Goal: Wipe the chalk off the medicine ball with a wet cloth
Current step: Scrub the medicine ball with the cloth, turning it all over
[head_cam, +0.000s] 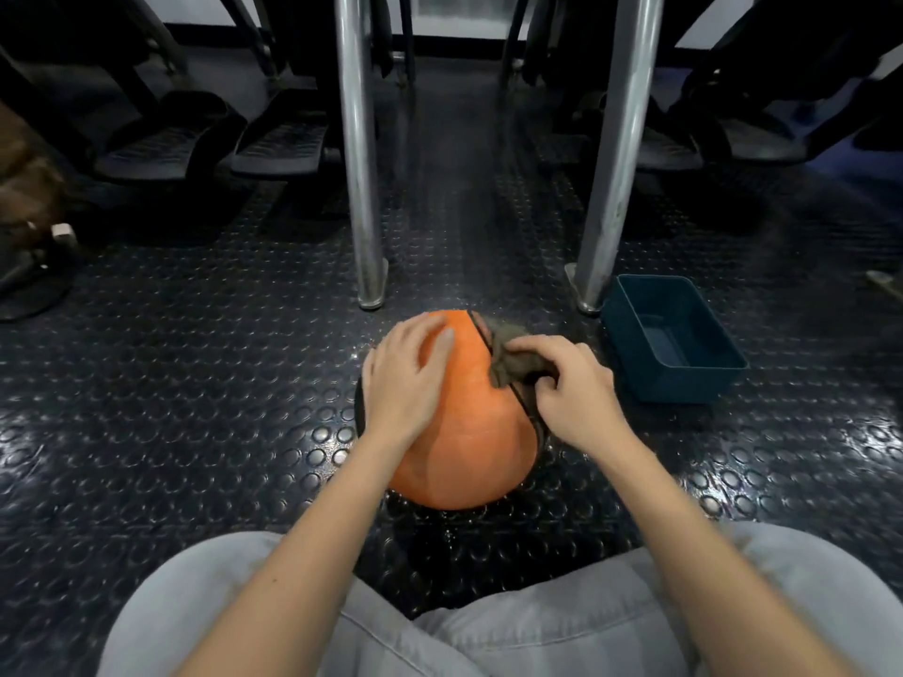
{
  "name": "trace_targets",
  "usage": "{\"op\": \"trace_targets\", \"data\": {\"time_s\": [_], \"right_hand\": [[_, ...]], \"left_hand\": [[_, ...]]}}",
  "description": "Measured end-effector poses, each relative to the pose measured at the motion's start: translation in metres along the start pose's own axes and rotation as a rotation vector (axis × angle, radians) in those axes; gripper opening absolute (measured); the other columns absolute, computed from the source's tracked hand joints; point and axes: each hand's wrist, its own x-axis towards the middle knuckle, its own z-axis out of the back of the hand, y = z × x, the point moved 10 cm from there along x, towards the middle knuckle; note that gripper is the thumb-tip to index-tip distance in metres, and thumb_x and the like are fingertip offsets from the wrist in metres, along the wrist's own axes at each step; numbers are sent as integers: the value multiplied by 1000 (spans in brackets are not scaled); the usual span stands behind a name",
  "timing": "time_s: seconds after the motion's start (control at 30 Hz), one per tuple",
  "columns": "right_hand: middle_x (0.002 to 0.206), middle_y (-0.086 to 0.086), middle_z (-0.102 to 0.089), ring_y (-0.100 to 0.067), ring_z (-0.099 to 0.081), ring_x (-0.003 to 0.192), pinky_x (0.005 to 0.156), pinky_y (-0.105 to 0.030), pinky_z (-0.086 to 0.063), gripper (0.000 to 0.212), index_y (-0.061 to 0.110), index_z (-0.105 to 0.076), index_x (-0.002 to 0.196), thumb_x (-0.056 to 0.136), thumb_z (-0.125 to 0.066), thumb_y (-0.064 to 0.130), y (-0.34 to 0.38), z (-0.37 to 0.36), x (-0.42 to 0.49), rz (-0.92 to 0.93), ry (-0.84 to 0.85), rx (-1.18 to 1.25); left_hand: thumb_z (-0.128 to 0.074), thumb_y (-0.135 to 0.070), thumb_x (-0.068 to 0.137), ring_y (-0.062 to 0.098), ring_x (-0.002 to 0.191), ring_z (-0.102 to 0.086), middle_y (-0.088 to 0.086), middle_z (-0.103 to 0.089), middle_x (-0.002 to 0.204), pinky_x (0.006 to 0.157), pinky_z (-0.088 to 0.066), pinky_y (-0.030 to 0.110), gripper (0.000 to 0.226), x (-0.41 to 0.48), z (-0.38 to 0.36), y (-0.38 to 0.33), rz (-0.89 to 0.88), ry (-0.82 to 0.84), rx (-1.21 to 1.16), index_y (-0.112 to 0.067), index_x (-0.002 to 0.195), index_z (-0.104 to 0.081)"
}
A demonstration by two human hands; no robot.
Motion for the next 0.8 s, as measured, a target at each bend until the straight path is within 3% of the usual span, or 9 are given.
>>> {"op": "trace_targets", "data": {"time_s": [0.17,0.3,0.37,0.43,0.5,0.57,0.63,0.73,0.8], "right_hand": [[114,0,-56,-24,-46,114,100,-39,-38,58,26,-68,107,78,-39,-15,-21,2,14,-44,-36,-61],[111,-5,-54,-20,-50,108,89,-7,-33,51,13,-62,117,80,-43,-15,16,34,16,89,-282,32],[110,-9,-59,-23,-54,102,92,-20,-41,46,9,-65,112,77,-43,-12,59,33,7,332,-309,31],[107,-10,-62,-30,-56,92,79,-42,-48,44,11,-69,105,76,-41,-6,68,7,1,497,-219,-127],[108,-9,-63,-34,-54,92,77,-49,-47,47,14,-69,108,77,-43,-10,31,-3,17,358,-107,-269],[114,-10,-60,-31,-48,102,90,-48,-41,51,16,-67,115,80,-44,-13,-19,13,33,92,-81,-331],[114,-10,-59,-29,-46,104,93,-36,-37,49,15,-65,116,82,-43,-12,-26,43,34,11,-213,-257],[107,-5,-61,-21,-49,98,88,-20,-34,45,10,-67,109,77,-44,-11,29,45,13,279,-271,-74],[103,-5,-61,-23,-51,94,87,-29,-40,41,11,-70,100,75,-43,-8,37,17,2,389,-157,-86]], "left_hand": [[-47,-41,97,2,115,-39,-23,-43,120,109,-31,43,29,-1,17,33,107,-33,-28,-35,123,-58],[-49,-43,95,3,115,-40,-23,-43,120,107,-33,42,29,-2,21,37,122,-51,-39,-35,122,-58],[-46,-55,89,2,114,-42,-23,-45,119,107,-33,40,40,-4,19,28,61,-54,-17,-34,120,-60],[-38,-63,80,3,115,-45,-23,-46,118,106,-34,39,54,-6,15,18,1,-56,5,-33,118,-62],[-35,-66,79,1,117,-43,-26,-46,120,107,-32,38,57,-8,7,11,-34,-23,25,-35,119,-61],[-35,-65,81,-5,116,-39,-28,-45,122,107,-29,34,55,-10,0,4,-82,-13,62,-36,120,-61],[-36,-63,83,-6,116,-39,-29,-45,123,106,-28,31,52,-12,-4,0,-123,-9,87,-37,120,-61],[-39,-61,83,-6,117,-40,-31,-45,123,102,-25,25,49,-13,-10,-6,-169,27,111,-38,119,-62],[-42,-60,82,-2,120,-42,-27,-48,123,101,-25,21,51,-15,-11,-11,-210,35,101,-33,119,-63]]}}
